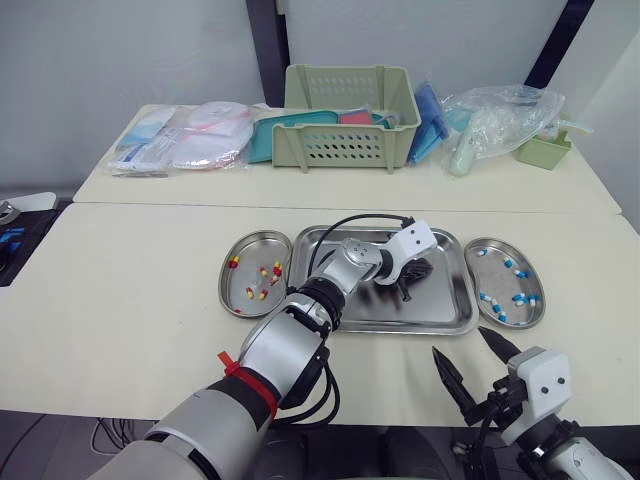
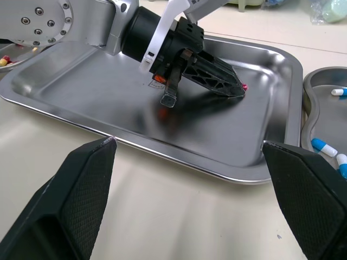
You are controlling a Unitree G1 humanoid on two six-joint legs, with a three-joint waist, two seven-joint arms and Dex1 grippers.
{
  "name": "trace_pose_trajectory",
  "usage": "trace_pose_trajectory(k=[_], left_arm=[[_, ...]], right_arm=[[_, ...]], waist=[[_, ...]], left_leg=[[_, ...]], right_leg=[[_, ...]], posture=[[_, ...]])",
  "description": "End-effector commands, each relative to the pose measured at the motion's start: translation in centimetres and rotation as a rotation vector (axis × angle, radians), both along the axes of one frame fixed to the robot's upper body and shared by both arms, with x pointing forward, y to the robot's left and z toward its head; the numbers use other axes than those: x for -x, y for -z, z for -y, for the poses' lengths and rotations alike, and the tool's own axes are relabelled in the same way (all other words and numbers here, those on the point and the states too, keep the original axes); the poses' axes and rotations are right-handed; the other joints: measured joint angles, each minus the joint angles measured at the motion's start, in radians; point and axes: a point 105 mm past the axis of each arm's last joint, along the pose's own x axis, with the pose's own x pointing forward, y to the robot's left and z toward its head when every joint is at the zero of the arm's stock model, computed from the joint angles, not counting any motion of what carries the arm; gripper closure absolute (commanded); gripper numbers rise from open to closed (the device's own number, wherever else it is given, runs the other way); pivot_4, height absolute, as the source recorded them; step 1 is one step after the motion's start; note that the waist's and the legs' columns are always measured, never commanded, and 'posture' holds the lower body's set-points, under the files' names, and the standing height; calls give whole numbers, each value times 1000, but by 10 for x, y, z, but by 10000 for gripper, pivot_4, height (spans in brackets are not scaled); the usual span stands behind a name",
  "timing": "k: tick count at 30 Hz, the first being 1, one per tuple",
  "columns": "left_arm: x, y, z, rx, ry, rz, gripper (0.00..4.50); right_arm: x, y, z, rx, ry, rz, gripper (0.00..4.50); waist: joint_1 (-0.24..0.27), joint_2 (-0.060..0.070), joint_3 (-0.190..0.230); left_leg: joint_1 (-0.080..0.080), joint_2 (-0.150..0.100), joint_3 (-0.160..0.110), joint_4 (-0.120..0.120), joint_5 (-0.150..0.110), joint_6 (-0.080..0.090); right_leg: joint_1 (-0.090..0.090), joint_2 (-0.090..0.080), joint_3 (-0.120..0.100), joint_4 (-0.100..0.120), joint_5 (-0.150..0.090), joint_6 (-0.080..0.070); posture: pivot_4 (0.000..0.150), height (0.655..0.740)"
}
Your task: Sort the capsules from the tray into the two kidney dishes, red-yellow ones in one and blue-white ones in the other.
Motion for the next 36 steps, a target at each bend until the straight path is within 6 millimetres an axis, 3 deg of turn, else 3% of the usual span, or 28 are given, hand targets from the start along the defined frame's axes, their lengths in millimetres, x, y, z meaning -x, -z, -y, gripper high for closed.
trace_pose_trajectory(k=[1,4,9,13,16,22,28,32,36], left_arm=[[5,-5,8,25,32,-8,44741],[2,-18,7,63,52,11,44741],[-6,-58,-9,168,95,59,44741],[-3,-85,-42,215,105,78,44741],[8,-99,-96,211,27,74,44741],[37,-100,-180,111,-216,44,44741],[60,-82,-255,-4,-491,8,44741],[67,-72,-280,-24,-601,-17,44741],[69,-65,-287,-26,-637,-29,44741]], right_arm=[[-1,-13,-4,3,-17,51,0],[-1,-13,-5,12,-31,51,0],[-2,-14,-3,23,-73,57,0],[-1,-13,-4,40,-145,49,0],[-1,-14,0,74,-221,40,0],[-5,-15,8,132,-401,10,0],[-21,-21,15,155,-562,-13,0],[-30,-20,21,177,-621,-33,0],[-37,-20,24,191,-644,-36,0]], waist=[[0,0,0],[0,0,0],[-3,0,0],[-8,2,-1],[-15,4,-1],[-12,4,-1],[-1,2,0],[4,1,1],[7,0,1]], left_leg=[[0,0,0,0,0,0],[0,0,0,0,0,0],[0,0,0,0,0,0],[0,1,0,0,0,0],[0,1,0,0,0,0],[1,2,-1,1,0,0],[1,2,-1,2,0,0],[0,2,-2,1,0,0],[0,1,-2,2,0,0]], right_leg=[[0,0,0,0,0,0],[0,0,0,0,0,0],[-1,0,0,1,0,0],[0,0,1,1,0,0],[0,0,1,1,0,0],[1,0,0,1,0,0],[2,0,0,0,0,0],[2,0,-1,0,0,0],[2,0,-1,0,0,0]], posture=[[1500,7400],[1500,7400],[1500,7400],[1500,7400],[1500,7400],[1500,7400],[1500,7400],[1500,7400],[1500,7400]])
